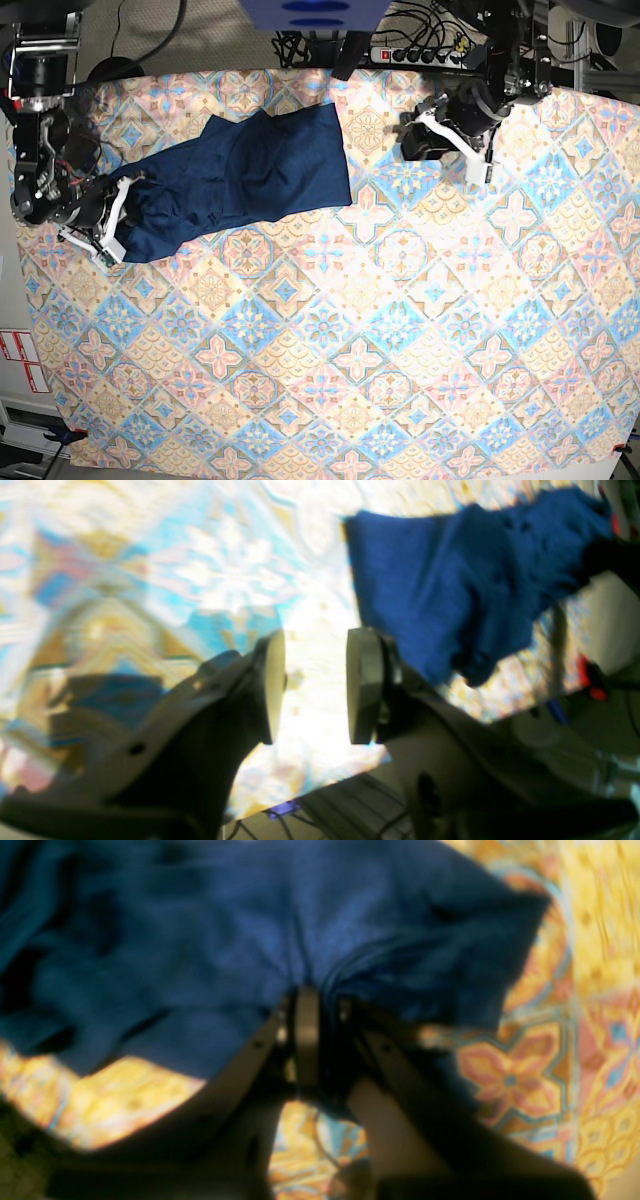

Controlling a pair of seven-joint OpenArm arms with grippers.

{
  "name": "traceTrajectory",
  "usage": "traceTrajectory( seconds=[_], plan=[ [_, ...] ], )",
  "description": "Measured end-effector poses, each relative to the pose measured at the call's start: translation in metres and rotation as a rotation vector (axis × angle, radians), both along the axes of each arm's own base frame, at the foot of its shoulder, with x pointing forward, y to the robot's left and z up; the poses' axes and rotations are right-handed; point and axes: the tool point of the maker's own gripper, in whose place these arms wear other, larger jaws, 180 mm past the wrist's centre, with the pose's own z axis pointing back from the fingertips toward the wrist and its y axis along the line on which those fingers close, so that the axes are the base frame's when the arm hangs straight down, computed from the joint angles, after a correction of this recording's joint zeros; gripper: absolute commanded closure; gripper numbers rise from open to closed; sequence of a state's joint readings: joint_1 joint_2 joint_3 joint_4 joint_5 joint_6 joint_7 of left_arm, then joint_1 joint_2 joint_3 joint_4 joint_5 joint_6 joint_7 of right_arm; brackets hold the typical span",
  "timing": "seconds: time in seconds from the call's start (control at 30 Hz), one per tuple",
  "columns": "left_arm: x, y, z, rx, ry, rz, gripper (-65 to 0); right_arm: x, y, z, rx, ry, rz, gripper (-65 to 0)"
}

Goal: Fold the T-shirt properly
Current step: 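Fold the held strip end with the right gripper over onto the folded half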

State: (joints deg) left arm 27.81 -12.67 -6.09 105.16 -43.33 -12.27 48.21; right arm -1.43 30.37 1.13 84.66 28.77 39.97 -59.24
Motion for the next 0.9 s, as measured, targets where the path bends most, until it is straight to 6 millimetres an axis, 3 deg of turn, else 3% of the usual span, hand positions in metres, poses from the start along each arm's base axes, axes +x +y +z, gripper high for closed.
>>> traceTrajectory(
  seconds=[0.13, 0.3, 0.5, 0.9],
  plan=[
    [0.000, 0.003, 0.000, 0.009, -0.001, -0.001, -20.0, -0.007, 0.031, 0.019, 0.075, -0.053, 0.062, -0.4],
    [0.001, 0.006, 0.001, 0.009, -0.003, 0.010, -20.0, -0.014, 0.051, 0.032, 0.057, -0.086, 0.142, -0.4],
    [0.001, 0.006, 0.001, 0.010, -0.003, 0.010, -20.0, -0.018, 0.115, 0.059, 0.129, -0.174, 0.313, -0.4],
    [-0.001, 0.006, -0.001, 0.012, 0.003, 0.010, -20.0, -0.044, 0.184, 0.053, 0.200, -0.142, 0.490, -0.4]
  ],
)
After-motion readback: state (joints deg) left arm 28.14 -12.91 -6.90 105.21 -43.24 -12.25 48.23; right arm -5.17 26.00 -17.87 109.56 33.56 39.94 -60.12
